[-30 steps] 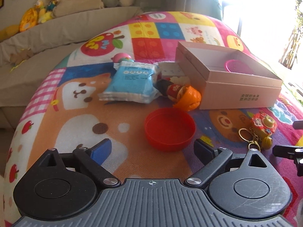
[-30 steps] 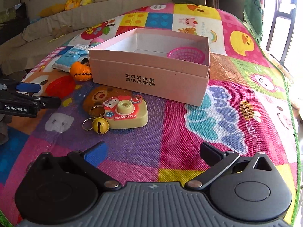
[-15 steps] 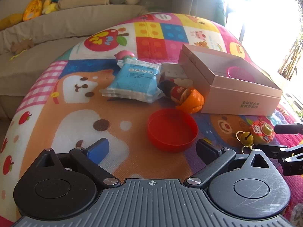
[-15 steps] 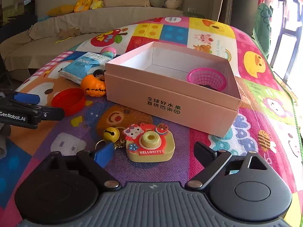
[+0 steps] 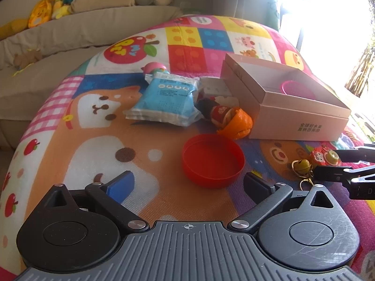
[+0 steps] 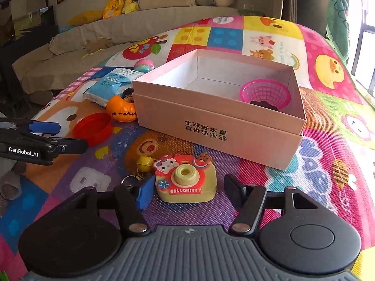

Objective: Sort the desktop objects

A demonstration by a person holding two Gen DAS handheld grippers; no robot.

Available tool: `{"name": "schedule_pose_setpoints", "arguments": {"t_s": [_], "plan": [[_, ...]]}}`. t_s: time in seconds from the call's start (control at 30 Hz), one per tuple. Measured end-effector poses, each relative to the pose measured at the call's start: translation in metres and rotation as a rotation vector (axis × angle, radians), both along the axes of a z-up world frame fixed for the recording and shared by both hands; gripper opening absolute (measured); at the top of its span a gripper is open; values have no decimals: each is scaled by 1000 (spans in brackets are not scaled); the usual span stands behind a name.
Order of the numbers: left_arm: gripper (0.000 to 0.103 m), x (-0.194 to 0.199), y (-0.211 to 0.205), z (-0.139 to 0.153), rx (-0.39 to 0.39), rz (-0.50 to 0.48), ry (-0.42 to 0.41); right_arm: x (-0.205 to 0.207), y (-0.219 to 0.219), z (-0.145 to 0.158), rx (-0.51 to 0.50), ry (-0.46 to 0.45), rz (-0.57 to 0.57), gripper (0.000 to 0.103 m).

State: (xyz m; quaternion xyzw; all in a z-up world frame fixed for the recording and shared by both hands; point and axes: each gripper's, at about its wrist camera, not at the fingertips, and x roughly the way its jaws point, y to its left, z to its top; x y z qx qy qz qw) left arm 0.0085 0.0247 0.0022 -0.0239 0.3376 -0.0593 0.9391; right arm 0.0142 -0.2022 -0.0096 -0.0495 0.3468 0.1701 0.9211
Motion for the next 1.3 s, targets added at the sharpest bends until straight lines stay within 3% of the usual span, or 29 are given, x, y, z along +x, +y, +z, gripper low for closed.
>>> {"name": "schedule_pose_setpoints", "arguments": {"t_s": [0.03, 0.43, 0.7, 0.9, 1.1, 1.3], "plan": [[102, 0, 0, 0, 2, 0, -1, -1, 0, 0, -3, 0, 3, 56], [101, 30, -38, 0, 158, -38, -7, -53, -15, -1, -24, -24, -43, 56], [71, 23, -52, 1, 187, -78, -31, -56, -17, -2, -19, -40, -48, 56], [69, -5, -56, 5, 199, -105, -29, -59, -15, 1, -31, -22, -59, 56], [69, -44, -50, 19, 170, -144, -46, -84, -28, 30, -14, -70, -55, 56], [69, -50, -57, 62, 131, -163, -164, -106, -42, 78, -7, -166, -67, 56]]}}
